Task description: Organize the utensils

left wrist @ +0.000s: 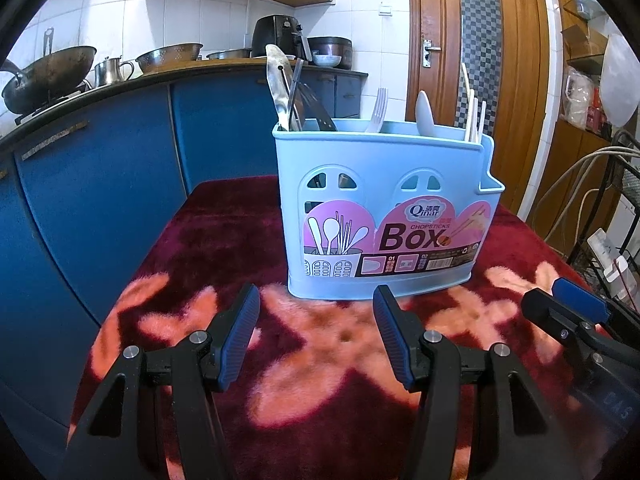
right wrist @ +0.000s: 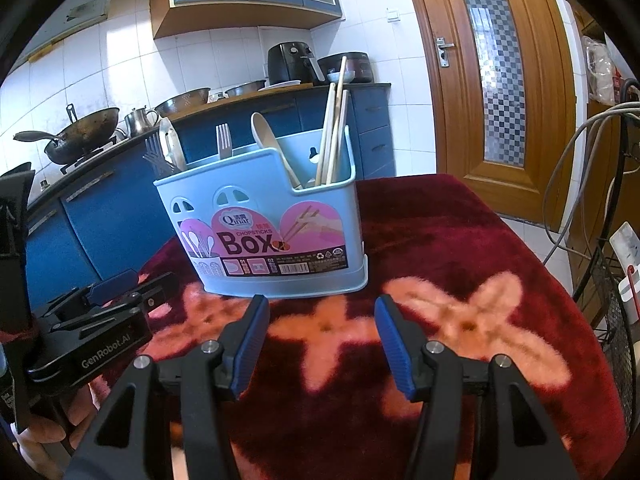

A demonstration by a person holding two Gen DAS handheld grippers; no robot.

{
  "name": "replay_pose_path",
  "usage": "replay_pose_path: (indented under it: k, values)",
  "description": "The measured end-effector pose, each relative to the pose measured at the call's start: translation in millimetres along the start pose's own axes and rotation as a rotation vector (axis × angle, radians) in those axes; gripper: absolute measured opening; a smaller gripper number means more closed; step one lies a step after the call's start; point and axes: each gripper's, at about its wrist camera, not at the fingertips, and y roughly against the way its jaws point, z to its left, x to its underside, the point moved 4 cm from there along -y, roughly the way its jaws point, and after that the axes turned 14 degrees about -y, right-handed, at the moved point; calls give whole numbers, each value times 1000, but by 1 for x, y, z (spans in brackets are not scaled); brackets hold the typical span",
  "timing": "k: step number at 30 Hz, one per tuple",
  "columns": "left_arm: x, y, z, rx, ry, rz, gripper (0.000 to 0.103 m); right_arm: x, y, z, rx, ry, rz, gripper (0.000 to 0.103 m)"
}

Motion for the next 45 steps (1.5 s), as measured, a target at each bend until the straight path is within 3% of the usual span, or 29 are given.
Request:
replay_pose_path:
  k: [45]
  values:
    - [0,3,0,-12,14,-9,61,1,0,0,1,2,2,58]
